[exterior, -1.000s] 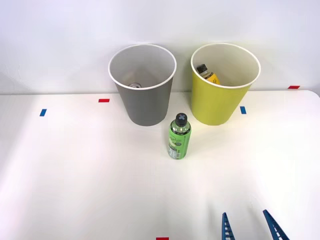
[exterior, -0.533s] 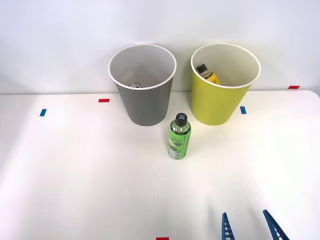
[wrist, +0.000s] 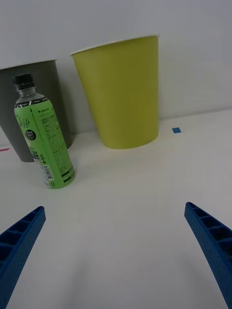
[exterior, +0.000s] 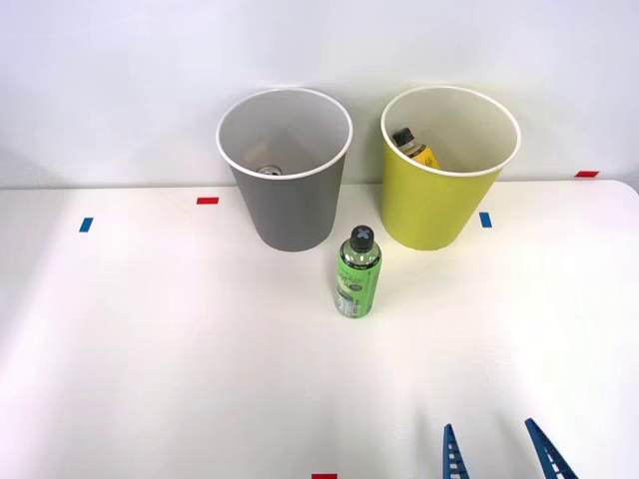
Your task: Put cans in the gray bin, plastic bottles in the light green bin
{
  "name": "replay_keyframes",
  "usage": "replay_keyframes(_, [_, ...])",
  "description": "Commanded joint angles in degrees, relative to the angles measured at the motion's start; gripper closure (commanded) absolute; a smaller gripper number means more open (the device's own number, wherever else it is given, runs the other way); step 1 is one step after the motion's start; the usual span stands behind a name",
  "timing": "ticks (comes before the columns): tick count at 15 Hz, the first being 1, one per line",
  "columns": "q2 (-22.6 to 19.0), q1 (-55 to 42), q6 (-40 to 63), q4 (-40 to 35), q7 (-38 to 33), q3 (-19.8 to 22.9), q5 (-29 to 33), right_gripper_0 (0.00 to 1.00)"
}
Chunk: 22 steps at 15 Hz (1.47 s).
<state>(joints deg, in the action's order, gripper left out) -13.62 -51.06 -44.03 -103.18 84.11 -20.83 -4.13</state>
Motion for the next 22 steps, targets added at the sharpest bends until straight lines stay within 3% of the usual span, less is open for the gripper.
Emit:
replay_keyframes(1, [0.0,0.0,0.0,0.0,0.0,0.0,0.0,0.0])
replay_keyframes(4, [-0.3,1.3,-0.5,4.3,0.3,-0.1,-0.1,0.0])
replay_keyframes(6, [-1.8,1.4,-2.3,3.0,0.5,-0.7,-0.1,0.0])
replay_keyframes(11, [-9.1,5.6,-2.3,0.6,3.2,-3.0,0.5,0.0])
replay_keyframes(15, [-11.8,11.7,-1.9,0.6,5.4,-4.9,-0.2,0.0])
replay_keyframes(22, [-10.9,23.3,7.1,0.6,8.4,-9.5,-8.3,0.0])
